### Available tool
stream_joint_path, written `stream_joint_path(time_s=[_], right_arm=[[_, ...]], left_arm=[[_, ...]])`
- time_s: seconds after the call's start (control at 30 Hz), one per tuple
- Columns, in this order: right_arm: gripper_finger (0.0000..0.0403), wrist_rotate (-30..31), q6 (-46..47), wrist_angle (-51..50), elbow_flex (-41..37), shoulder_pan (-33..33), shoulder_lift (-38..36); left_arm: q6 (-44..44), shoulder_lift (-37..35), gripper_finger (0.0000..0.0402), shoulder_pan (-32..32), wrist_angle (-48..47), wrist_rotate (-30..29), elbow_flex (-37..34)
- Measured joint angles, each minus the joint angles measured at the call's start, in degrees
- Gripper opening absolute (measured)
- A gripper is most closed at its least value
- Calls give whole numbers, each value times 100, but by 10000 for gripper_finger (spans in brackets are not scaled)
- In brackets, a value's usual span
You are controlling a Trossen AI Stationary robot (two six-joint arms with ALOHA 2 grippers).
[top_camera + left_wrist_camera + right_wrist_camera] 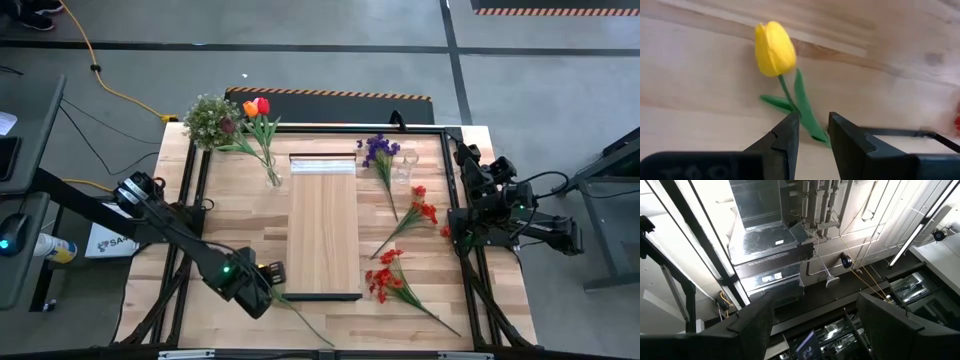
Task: Pick and place flowers into a vace then onto a shelf
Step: Put the yellow flower into the left transparent vase
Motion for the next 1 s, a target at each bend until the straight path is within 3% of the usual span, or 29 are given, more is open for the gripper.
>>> stream_joint_path(time_s=[0.17, 0.63, 1.0], right_arm=[[272, 0, 0, 9, 0, 2, 0], [271, 57, -40, 48, 0, 0, 0], [271, 29, 17, 162, 0, 0, -2]], left_arm=[[-8, 0, 140, 50, 146, 442, -230], [-14, 362, 140, 278, 265, 487, -242], [3, 846, 140, 421, 316, 944, -242]])
